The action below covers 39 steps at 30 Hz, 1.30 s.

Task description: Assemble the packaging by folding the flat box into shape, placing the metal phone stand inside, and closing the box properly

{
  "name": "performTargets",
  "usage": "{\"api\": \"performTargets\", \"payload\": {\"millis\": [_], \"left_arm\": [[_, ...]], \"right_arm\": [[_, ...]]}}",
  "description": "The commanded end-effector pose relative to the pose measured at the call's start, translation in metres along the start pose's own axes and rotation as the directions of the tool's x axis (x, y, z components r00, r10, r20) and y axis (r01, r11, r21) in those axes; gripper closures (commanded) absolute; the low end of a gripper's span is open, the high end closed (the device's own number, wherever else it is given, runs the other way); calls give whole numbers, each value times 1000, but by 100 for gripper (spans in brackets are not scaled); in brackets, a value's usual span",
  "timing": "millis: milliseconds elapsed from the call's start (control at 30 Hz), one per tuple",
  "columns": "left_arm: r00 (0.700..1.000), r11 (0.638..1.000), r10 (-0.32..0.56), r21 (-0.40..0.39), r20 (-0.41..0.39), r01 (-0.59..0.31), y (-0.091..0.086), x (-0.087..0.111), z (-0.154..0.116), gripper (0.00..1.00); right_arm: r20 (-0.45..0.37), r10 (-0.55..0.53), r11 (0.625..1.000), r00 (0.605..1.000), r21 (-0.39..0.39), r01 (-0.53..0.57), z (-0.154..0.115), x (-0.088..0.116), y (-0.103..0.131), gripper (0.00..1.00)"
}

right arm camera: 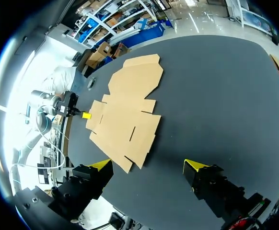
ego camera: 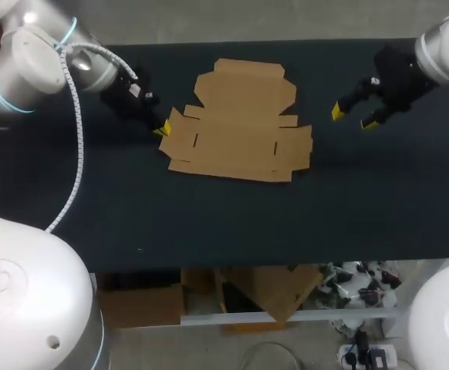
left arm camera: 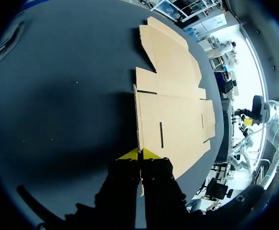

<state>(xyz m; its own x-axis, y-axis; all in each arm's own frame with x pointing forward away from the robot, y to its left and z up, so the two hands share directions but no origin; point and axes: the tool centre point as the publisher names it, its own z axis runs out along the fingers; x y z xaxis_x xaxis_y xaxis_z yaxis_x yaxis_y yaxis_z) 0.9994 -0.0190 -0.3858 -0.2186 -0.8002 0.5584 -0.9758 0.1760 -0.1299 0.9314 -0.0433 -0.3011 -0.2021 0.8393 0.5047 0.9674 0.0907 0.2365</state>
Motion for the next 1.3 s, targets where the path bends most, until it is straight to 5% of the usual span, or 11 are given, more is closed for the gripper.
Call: {"api": "performTargets", "payload": {"millis": [33,267,667,700,767,800,833,1300], "left_arm": [[998,997,-42,63,38,40,25,8,-7,100],[987,981,-160,112,9,158,51,9,-9,100],[982,973,-187,133,-26,189,75,16,-6,100],[982,973,-188,131,-32,190,76,16,-6,78],[982,973,-188,127,-33,191,78,16,-4,53],[981,974,-189,123,-37,192,78,17,-4,7],[981,974,-189,122,-37,192,79,16,-3,0],[985,983,-167,74,-53,171,55,7,-10,0]], "right_arm": [[0,1,1000,1000,4,-1,-1,0,0,0],[0,1,1000,1000,4,-1,-1,0,0,0],[0,1,1000,1000,4,-1,-1,0,0,0],[0,1,1000,1000,4,-1,-1,0,0,0],[0,1,1000,1000,4,-1,-1,0,0,0],[0,1,1000,1000,4,-1,-1,0,0,0],[0,1,1000,1000,4,-1,-1,0,0,0],[0,1,1000,1000,4,-1,-1,0,0,0]]}}
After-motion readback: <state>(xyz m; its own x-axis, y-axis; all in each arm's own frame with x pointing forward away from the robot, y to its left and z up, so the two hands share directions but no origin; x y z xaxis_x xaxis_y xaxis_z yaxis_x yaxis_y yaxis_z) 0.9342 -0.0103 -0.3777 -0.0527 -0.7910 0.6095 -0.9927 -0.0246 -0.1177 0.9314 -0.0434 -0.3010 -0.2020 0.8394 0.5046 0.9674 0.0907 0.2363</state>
